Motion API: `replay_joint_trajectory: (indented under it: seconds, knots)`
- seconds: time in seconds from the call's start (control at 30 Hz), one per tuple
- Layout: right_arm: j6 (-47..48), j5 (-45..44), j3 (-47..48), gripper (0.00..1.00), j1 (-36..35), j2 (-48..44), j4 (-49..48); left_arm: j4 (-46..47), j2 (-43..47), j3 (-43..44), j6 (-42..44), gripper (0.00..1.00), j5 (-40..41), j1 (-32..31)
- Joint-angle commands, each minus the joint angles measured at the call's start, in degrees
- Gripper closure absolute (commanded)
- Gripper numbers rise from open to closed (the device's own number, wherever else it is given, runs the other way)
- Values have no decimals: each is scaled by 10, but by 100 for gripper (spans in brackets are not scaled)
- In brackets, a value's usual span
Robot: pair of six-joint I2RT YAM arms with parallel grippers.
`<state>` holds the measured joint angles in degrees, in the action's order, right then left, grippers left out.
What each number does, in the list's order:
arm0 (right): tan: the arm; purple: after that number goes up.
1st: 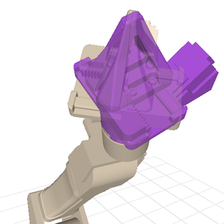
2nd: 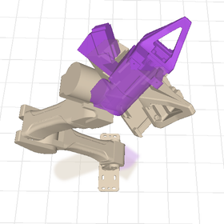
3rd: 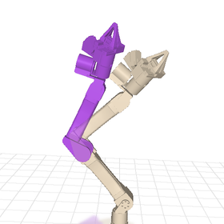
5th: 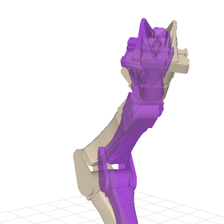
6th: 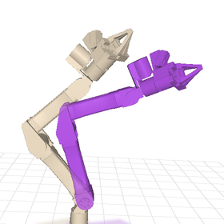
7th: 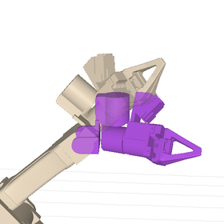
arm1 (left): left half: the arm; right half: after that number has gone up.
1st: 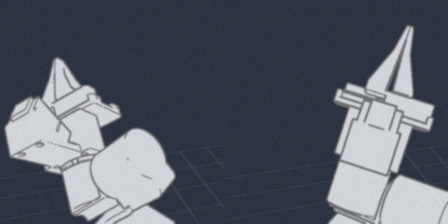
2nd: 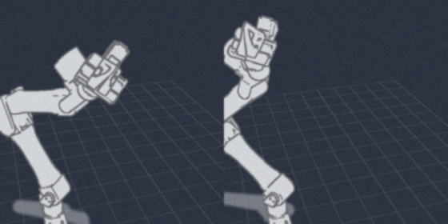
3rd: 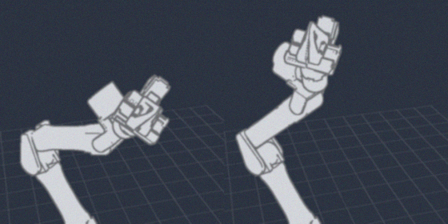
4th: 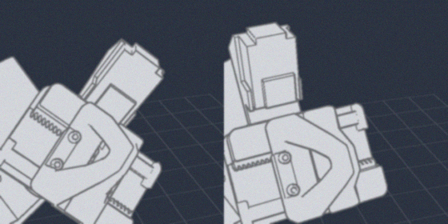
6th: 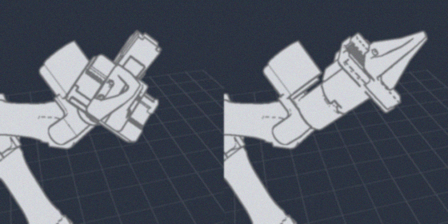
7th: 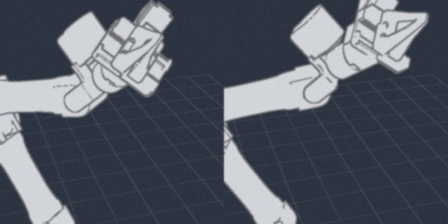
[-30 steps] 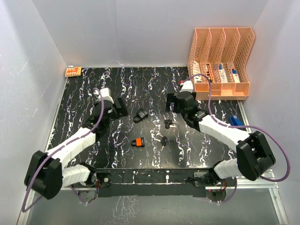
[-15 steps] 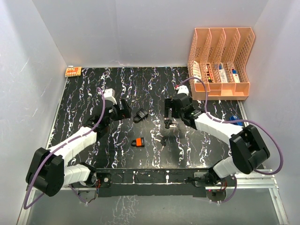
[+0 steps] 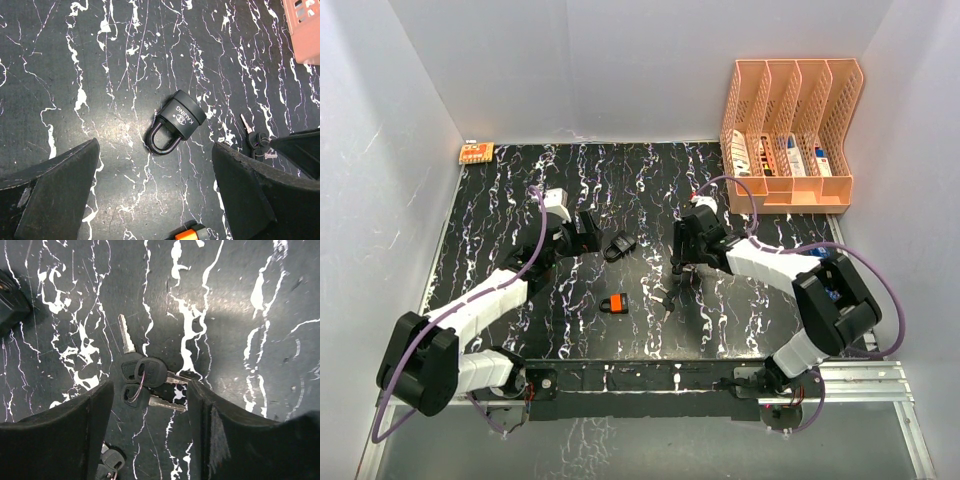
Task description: Unlock with the key
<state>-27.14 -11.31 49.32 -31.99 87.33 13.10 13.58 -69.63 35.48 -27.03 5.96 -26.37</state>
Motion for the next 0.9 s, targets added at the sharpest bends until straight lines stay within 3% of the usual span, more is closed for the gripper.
replay_joint_trajectory:
  seconds: [0.0, 0.17, 0.27, 0.37, 0.47, 0.53, 0.87]
  knots:
    - [-20, 33, 19, 44, -1, 22, -15, 8, 3, -4, 7, 6, -7, -1]
    - [-23, 44, 17, 46, -1, 31, -21, 6, 6, -5, 7, 10, -3, 0]
    - [-24, 41, 15, 44, -2, 21, -21, 6, 8, -4, 4, 19, -3, -1]
    - [-25, 34, 13, 34, -2, 0, -22, -2, 10, 1, -2, 48, 0, -1]
    - [-26, 29, 12, 30, -2, -18, -20, -9, 15, 4, -10, 87, -1, -1]
    - [-26, 27, 11, 29, -2, -25, -19, -17, 17, 9, -13, 100, -2, -1]
    - [-27, 40, 10, 32, -2, 1, -16, -27, 13, 13, -14, 100, -7, -1]
